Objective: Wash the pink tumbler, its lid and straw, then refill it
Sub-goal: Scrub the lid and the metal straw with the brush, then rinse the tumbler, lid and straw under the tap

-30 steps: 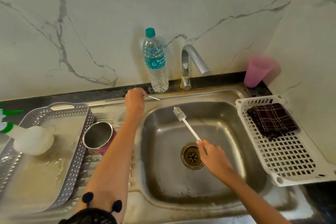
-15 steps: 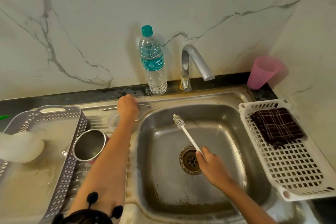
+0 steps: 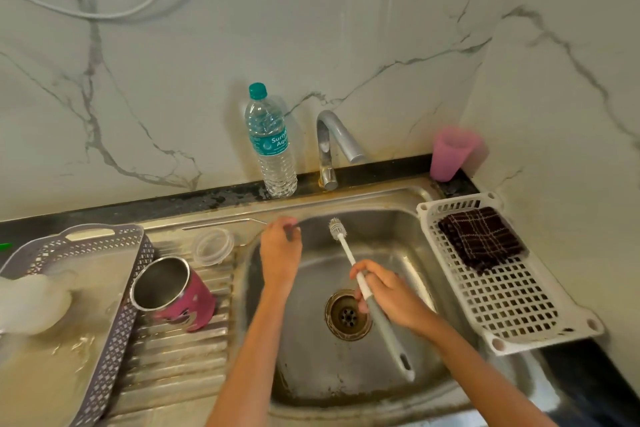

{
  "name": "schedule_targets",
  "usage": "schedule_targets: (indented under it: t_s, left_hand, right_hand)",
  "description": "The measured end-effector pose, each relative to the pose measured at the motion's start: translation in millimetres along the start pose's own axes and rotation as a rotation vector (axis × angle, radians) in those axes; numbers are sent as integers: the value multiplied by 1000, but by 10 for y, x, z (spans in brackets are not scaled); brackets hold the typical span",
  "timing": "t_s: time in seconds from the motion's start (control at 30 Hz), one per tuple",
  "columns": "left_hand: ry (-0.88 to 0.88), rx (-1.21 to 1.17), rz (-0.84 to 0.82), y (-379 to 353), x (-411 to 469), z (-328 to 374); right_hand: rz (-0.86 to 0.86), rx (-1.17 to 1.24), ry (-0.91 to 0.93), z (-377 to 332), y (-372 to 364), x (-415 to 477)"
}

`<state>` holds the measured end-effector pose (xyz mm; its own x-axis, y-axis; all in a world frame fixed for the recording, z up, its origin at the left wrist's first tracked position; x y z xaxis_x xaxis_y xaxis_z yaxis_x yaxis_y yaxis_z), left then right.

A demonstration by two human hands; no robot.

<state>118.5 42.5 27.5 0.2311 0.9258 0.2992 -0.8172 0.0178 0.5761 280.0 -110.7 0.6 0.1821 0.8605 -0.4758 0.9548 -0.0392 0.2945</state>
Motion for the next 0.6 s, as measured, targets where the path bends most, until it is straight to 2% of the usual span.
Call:
schedule_targets:
  t_s: [0.2,0.3,0.4,0.6]
  left_hand:
    - [-92,-249,18,-146,-329,630]
    - [-55,-303,32,-154,-335,750]
    - [35,-353,0,-253,-327,838]
    - [0,-445,-55,-517,-135,1327]
  right_hand:
    - [10,22,130,-332,432,-106]
    - [73,51,186,-411,719,-158]
    - [209,78,275,-567,1064,-257]
    - [548,122,395,-1005,1822,-419]
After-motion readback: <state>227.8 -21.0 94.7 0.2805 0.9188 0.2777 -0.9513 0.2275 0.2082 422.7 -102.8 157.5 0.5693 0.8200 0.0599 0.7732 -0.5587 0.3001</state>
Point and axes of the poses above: each hand's wrist, its own x-axis towards the middle knuckle, its own y-axis out of the back of the hand, z = x × y, the point moved 10 cm from there along x, towards the middle knuckle, and after that the axes turned 15 degrees about -y, right-handed, at the moved point
